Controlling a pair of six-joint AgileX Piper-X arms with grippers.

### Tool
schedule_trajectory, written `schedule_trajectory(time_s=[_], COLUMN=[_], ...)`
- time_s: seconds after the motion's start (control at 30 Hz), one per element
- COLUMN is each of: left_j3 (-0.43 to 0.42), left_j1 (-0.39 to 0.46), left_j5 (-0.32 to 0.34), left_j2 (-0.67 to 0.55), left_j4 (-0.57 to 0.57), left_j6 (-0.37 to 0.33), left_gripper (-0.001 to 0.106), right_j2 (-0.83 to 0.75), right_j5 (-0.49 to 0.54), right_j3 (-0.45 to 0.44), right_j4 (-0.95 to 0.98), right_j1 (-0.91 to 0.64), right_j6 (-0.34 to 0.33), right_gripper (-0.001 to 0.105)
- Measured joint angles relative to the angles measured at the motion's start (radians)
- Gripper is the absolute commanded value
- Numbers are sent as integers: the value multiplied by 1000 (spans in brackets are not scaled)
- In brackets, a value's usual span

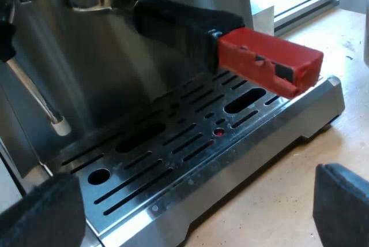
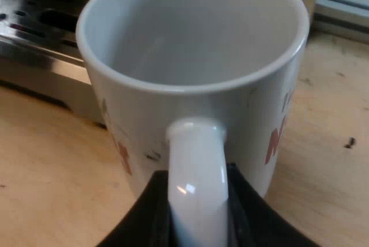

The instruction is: Place mug into machine

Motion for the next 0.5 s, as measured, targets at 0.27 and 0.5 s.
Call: schedule_trajectory(time_s=[0.27, 0.5], left_j3=[0, 0], left_j1=[0, 0], left_j5=[-2, -4], left_j2=[0, 0], left_j4=[-3, -3], left_j6=[0, 0], left_gripper=[81, 81], right_j2=[10, 218], right_j5=[172, 245], right_j3=[0, 0], right_j4=[-23, -216], right_j1=[270, 397], right_j6=[96, 159], right_gripper=[0, 0])
